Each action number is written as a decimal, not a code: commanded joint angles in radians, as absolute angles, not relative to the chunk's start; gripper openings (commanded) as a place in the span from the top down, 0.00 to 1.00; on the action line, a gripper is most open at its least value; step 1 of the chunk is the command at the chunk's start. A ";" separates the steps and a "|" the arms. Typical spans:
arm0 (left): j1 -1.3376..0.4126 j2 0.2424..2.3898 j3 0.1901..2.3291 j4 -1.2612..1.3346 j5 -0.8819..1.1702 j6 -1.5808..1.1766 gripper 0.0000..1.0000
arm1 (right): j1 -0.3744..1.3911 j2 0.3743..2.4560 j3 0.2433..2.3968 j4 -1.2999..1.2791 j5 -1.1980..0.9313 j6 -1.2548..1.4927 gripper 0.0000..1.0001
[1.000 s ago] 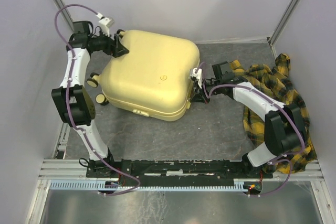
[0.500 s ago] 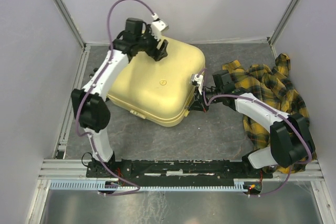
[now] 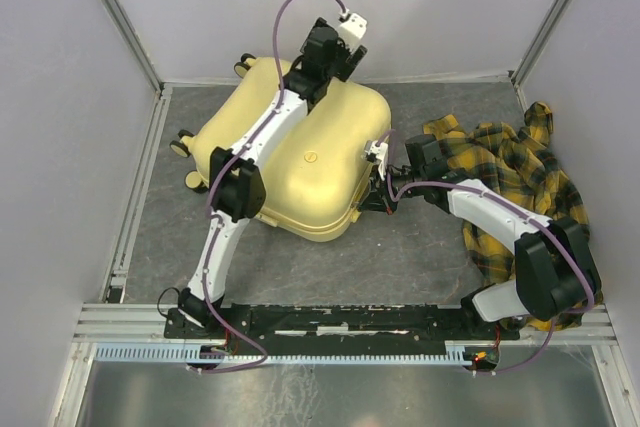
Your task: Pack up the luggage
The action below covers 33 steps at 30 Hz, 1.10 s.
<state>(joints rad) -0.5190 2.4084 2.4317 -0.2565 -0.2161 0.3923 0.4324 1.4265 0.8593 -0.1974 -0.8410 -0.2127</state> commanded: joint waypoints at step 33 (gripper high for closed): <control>-0.610 2.379 2.140 -0.265 -0.077 0.932 0.01 | 0.207 1.478 0.985 0.013 -0.706 -0.249 0.98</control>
